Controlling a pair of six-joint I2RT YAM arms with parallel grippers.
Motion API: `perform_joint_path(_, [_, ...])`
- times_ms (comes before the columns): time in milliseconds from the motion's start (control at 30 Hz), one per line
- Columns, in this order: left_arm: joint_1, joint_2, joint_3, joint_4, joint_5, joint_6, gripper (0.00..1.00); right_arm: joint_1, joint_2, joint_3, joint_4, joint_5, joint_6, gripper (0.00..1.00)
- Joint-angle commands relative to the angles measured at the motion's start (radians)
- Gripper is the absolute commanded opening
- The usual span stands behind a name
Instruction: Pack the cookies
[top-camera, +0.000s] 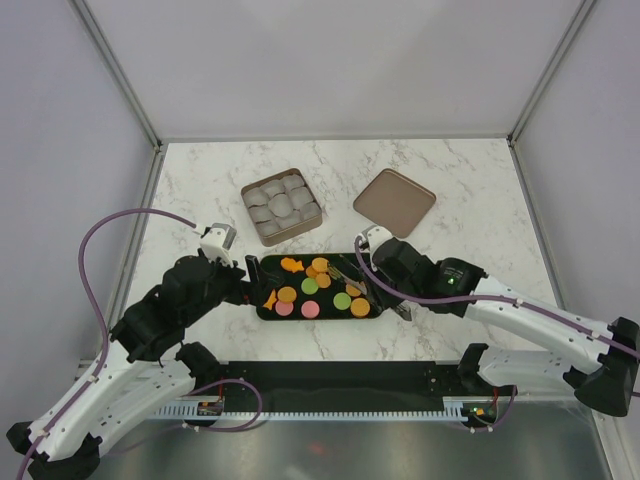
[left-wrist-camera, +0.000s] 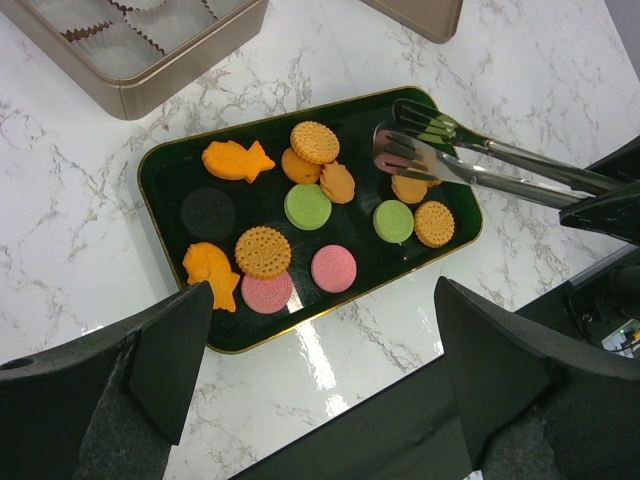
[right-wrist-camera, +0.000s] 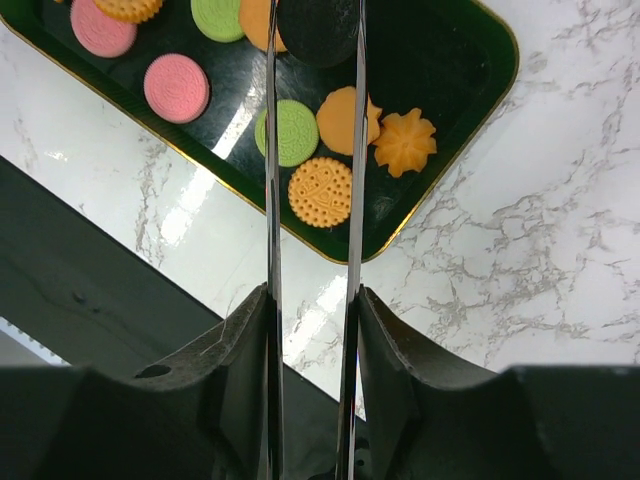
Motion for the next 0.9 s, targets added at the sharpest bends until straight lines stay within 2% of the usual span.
perform_joint_path(0, [-0.003,-0.001,-0.004,0.017,-0.013,-0.021,1.00,0.002,-0.045,0.063,-0.013,0.044,0.002,0.34])
perform_joint_path(133, [-0.003,-0.030,-0.003,0.017,-0.019,-0.021,1.00,0.002,-0.015,0.110,0.005,0.047,0.006,0.34])
perform_joint_path(267, [-0.003,-0.084,0.005,0.015,-0.036,-0.020,1.00,0.001,0.082,0.236,0.068,0.062,-0.018,0.34])
perform_joint_path(533, [-0.004,-0.178,0.054,-0.038,-0.064,-0.046,1.00,-0.067,0.430,0.553,0.247,0.042,-0.049,0.34])
perform_joint_path(700, [-0.003,-0.196,0.106,-0.116,-0.104,-0.038,1.00,-0.079,0.631,0.649,0.385,0.030,-0.051,0.33])
perform_joint_path(867, [-0.003,-0.196,0.161,-0.159,-0.156,-0.009,1.00,-0.085,0.758,0.721,0.514,0.030,-0.021,0.32])
